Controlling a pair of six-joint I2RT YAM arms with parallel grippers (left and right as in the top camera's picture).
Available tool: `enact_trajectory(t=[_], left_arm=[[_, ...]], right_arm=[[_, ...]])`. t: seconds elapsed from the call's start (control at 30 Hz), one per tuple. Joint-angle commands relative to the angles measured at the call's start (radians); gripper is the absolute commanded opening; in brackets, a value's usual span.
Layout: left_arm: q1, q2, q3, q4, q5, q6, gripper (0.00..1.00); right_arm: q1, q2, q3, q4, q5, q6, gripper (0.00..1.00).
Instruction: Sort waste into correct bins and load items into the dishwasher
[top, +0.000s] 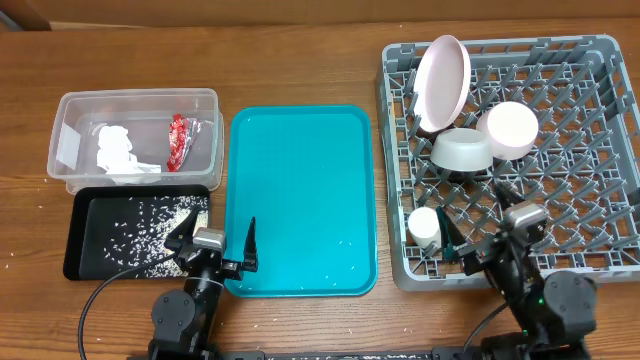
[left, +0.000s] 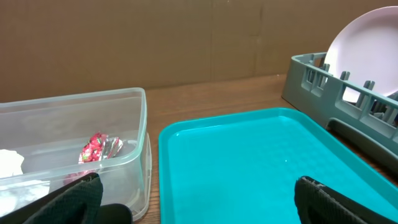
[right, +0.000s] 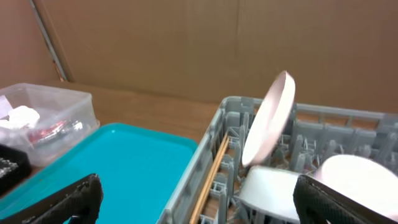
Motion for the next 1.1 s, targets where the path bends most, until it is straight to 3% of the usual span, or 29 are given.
enact_trajectory(t=[0.0, 0.2, 0.37, 1.07], left_arm=[[0.005, -0.004, -0.003, -0.002, -0.003, -0.008, 1.00], [0.005, -0.004, -0.003, -0.002, -0.003, -0.008, 1.00], [0.005, -0.004, -0.003, -0.002, -0.003, -0.008, 1.00], [0.005, -0.004, -0.003, -0.002, -0.003, -0.008, 1.00]], right_arm=[[-0.019, -0.095, -0.137, 0.045, -0.013, 0.000, 1.00], [-0.038, -0.229, -0.280, 0.165, -0.013, 0.000, 1.00], [-0.044, -0.235, -0.364, 0.299, -0.011, 0.000, 1.00], [-0.045, -0.233, -0.360, 0.230, -0.009, 0.000, 1.00]])
